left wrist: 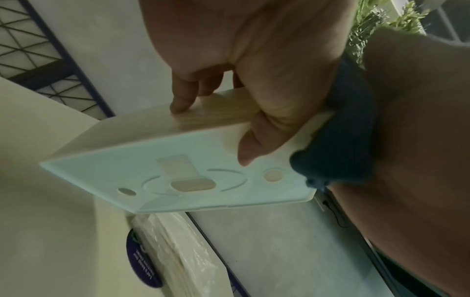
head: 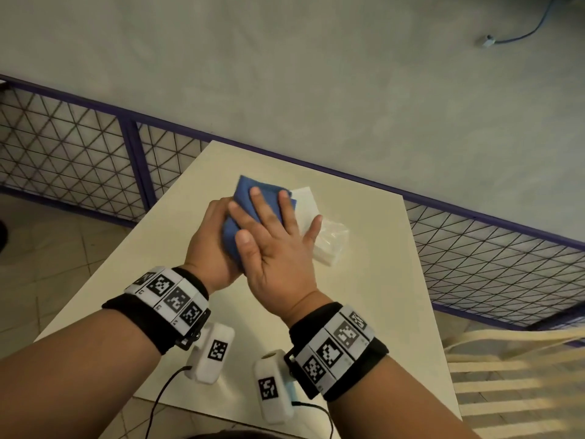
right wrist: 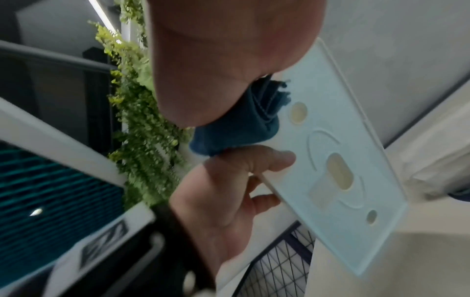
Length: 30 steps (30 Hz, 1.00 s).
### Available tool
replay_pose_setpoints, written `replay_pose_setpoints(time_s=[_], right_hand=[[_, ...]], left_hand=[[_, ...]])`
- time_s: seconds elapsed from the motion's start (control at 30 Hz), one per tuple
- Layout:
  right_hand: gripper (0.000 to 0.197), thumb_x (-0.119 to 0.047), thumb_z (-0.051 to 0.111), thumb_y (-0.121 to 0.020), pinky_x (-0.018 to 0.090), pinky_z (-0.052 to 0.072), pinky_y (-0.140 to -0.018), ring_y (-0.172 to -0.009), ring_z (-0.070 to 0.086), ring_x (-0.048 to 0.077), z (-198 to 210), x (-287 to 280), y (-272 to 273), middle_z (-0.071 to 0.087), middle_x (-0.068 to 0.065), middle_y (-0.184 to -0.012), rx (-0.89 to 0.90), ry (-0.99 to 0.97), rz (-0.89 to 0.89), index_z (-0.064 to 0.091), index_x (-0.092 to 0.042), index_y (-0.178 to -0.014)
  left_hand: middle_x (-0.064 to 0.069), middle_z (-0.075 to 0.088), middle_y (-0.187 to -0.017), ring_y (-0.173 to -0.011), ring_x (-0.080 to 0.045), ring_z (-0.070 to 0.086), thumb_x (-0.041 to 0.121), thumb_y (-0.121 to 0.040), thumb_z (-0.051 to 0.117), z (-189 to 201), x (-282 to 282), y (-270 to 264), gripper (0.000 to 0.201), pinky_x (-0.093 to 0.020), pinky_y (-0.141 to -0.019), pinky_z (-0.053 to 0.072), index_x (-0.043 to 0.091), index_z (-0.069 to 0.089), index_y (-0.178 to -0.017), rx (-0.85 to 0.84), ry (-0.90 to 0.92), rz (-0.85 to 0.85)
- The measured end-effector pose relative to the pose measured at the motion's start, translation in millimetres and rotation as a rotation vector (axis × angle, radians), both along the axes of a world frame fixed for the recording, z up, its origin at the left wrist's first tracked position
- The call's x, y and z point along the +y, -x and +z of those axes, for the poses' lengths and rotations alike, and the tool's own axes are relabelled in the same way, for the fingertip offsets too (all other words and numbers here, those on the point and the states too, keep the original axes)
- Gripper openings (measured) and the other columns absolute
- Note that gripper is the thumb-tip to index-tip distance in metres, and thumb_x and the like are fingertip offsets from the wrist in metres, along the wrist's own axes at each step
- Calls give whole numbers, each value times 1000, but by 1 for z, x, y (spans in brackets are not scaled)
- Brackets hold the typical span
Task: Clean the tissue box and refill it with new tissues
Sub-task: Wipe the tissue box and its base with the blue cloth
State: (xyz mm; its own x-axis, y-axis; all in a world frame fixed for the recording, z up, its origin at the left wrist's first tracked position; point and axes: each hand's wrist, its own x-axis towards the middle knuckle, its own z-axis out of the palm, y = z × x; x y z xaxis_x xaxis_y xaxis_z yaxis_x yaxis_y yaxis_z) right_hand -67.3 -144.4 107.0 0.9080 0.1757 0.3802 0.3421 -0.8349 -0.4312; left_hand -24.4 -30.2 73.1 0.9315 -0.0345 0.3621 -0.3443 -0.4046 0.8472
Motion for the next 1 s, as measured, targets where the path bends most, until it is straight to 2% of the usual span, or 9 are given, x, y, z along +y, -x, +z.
replay_pose_setpoints(time_s=[0.17,0.3,0.37,0.43,0.53,0.63,0.73,0.87,1.0], right_hand=[[55,-55,20,-92,59,-13,-111,-147,4,14,-3,-28,-13,16,-6,-158,-15,-159,-173,10,-46,-146],[73,-61,39,-90,56,-4,-117,-140,29,19,0,-45,-21,28,-1,-153,217,-536,-287,-6,-48,-145],[66,-52,43,-93,55,17,-116,-130,46,22,1,-50,-24,43,-4,-146,254,-682,-289,1,-52,-144],[58,-34,46,-96,43,38,-109,-114,57,18,4,-61,-26,53,-5,-134,199,-807,-336,19,-50,-144],[45,-12,52,-92,24,46,-97,-96,58,-1,7,-84,-22,60,-12,-118,144,-897,-421,54,-38,-129],[28,-17,60,-87,25,51,-79,-78,60,1,4,-108,-12,66,-13,-87,119,-747,-549,70,-34,-106],[27,-17,52,-91,26,46,-64,-62,56,11,-9,-127,2,70,-2,-83,177,-422,-564,72,-31,-104],[33,-12,47,-93,31,48,-81,-84,64,23,-38,-143,27,72,6,-102,283,-166,-527,71,-26,-109],[34,-7,48,-90,14,42,-67,-83,61,15,-60,-154,45,68,0,-97,427,-209,-497,73,-27,-104]], left_hand=[[4,51,-113,-101,-20,57,40,-52,75,-11,3,-4,67,-44,-81,54,39,43,-111,6,54,-49],[3,49,-116,-104,-12,54,45,-48,76,-14,9,-2,67,-41,-83,53,50,39,-105,11,64,-72],[7,47,-117,-106,-4,52,45,-49,76,-15,12,-1,70,-38,-86,53,56,37,-106,16,38,-93],[12,46,-116,-106,5,49,40,-50,78,-17,14,0,73,-37,-88,52,59,36,-107,24,-14,-108],[17,44,-113,-99,2,49,28,-55,82,-17,14,6,76,-36,-86,51,59,35,-106,24,-97,-92],[16,43,-112,-105,-9,50,29,-57,79,-19,11,8,72,-37,-98,42,45,38,-115,-13,-254,-44],[0,50,-119,-130,-26,39,35,-51,76,-35,4,5,81,-54,-115,12,25,42,-124,-153,-608,-53],[-6,52,-103,-98,-29,55,28,-45,81,-56,-16,8,84,-44,-92,40,20,46,-121,-223,-784,-146],[-7,47,-110,-90,-29,58,32,-33,85,-81,-31,13,99,-40,-81,32,19,46,-123,-275,-980,-256]])
